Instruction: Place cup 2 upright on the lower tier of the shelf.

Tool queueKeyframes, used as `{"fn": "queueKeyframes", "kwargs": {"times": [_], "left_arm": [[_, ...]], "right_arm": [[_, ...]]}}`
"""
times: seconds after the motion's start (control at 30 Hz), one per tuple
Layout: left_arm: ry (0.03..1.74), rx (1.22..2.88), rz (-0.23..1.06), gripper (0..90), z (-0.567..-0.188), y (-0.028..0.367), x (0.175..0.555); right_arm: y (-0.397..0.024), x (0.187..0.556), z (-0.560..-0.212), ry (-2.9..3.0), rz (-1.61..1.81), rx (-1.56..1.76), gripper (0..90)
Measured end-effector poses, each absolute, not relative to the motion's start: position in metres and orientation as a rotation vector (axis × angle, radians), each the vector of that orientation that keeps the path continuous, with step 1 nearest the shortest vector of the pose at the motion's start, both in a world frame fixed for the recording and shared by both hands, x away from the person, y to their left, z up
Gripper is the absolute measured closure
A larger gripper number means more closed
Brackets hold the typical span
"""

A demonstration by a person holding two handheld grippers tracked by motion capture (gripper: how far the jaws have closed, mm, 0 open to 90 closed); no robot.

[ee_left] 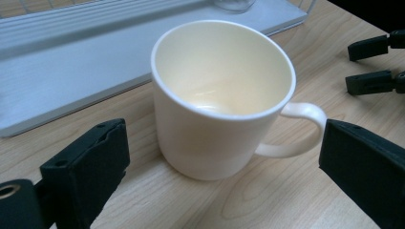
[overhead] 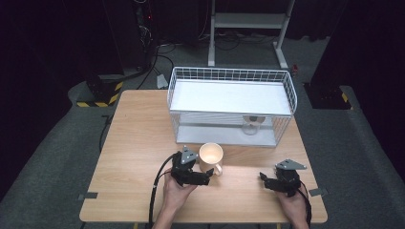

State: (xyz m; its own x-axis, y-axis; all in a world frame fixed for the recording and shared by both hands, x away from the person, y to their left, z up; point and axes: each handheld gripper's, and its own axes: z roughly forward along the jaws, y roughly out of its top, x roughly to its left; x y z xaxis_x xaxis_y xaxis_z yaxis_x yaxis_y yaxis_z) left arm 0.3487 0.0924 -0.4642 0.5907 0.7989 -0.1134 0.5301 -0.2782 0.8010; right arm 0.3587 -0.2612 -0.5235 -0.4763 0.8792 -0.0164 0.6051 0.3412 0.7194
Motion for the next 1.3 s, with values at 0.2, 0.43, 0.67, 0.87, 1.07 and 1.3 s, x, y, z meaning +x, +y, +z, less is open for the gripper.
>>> {"fn": "queueKeyframes", "kwargs": {"times": [0.2,0.43,0.67,0.87,1.07,1.3], "left_arm": [[1.046,1.958,0.388,3.4,-0.461,0.087,0.354],[1.039,1.988,0.415,2.9,-0.460,0.078,0.364],[1.028,1.984,0.396,2.8,-0.460,0.073,0.371],[1.023,2.003,0.402,2.8,-0.461,0.069,0.378],[1.033,1.992,0.394,3.2,-0.464,0.066,0.383],[1.032,1.998,0.389,5.1,-0.468,0.064,0.388]], "right_arm": [[-0.261,0.359,-0.523,2.207,0.924,1.305,24.5],[-0.261,0.359,-0.523,2.207,0.924,1.307,24.5],[-0.261,0.359,-0.523,2.206,0.926,1.309,24.5],[-0.261,0.359,-0.523,2.206,0.926,1.309,24.5],[-0.261,0.358,-0.523,2.206,0.925,1.309,24.5],[-0.260,0.358,-0.523,2.211,0.924,1.306,23.5]]}}
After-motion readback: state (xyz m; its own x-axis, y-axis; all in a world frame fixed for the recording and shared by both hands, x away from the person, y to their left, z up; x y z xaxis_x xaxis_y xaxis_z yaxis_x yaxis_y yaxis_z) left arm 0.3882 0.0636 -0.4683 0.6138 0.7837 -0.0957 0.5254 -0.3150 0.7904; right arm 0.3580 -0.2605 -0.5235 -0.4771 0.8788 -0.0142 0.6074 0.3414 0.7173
